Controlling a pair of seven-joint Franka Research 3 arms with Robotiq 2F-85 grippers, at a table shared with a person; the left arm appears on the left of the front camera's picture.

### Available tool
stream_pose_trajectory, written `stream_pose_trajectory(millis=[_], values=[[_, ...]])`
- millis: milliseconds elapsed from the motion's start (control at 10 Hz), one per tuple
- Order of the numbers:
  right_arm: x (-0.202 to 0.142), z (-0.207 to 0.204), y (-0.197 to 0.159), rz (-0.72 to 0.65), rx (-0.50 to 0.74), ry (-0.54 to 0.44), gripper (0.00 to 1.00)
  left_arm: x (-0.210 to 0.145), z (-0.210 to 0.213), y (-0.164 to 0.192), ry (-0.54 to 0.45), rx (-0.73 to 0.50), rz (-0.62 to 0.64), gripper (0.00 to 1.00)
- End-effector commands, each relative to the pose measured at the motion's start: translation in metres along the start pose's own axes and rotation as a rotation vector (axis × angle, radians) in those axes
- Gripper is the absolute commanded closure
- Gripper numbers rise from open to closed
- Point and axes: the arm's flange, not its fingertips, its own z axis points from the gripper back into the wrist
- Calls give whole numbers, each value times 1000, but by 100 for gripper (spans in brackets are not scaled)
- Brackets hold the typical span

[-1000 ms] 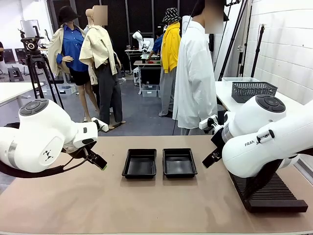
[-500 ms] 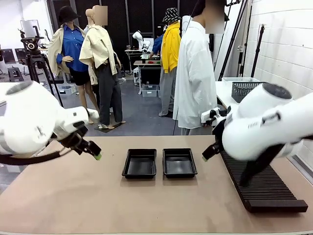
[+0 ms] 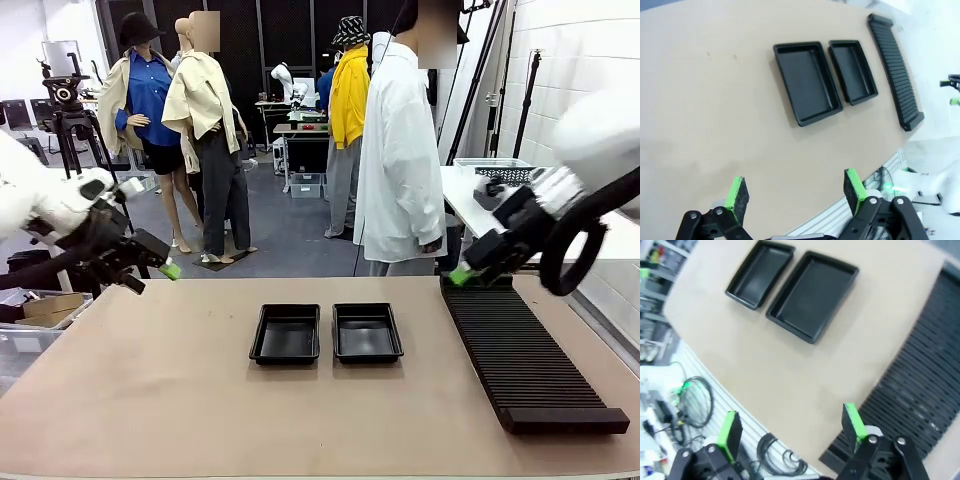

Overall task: Inspect and transfer BCBs to ESD trays.
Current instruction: Pick up the Blank PCB from the PCB Rack and place it in the left ESD tray.

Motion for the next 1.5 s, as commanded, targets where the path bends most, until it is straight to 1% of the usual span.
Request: stream_pose_trajectory(millis=[0,200,300,400,600,800,900,1100,1200,1300,1400], values=[[-5,11,-41,-49,85,-16,0,-3,8,39,-35,-185,82,0],[-36,48,-82,-61,296,-159,0,-18,30,85,-115,-345,169,0],[-54,63,-98,-59,378,-239,0,-29,42,107,-164,-418,222,0],[-70,72,-113,-65,442,-308,0,-39,53,126,-209,-460,265,0],[-99,84,-141,-90,568,-429,0,-51,68,151,-268,-554,309,0],[-117,90,-157,-78,655,-527,0,-52,73,166,-286,-634,314,0],[-120,87,-160,-74,687,-535,0,-53,71,174,-295,-692,309,0],[-116,85,-161,-61,702,-522,0,-53,67,178,-297,-741,274,0],[-115,87,-160,-58,695,-533,0,-51,66,177,-303,-747,267,0],[-118,91,-154,-29,661,-554,0,-55,69,177,-341,-698,228,0],[-122,81,-158,-82,695,-509,0,-56,66,173,-277,-730,295,0]])
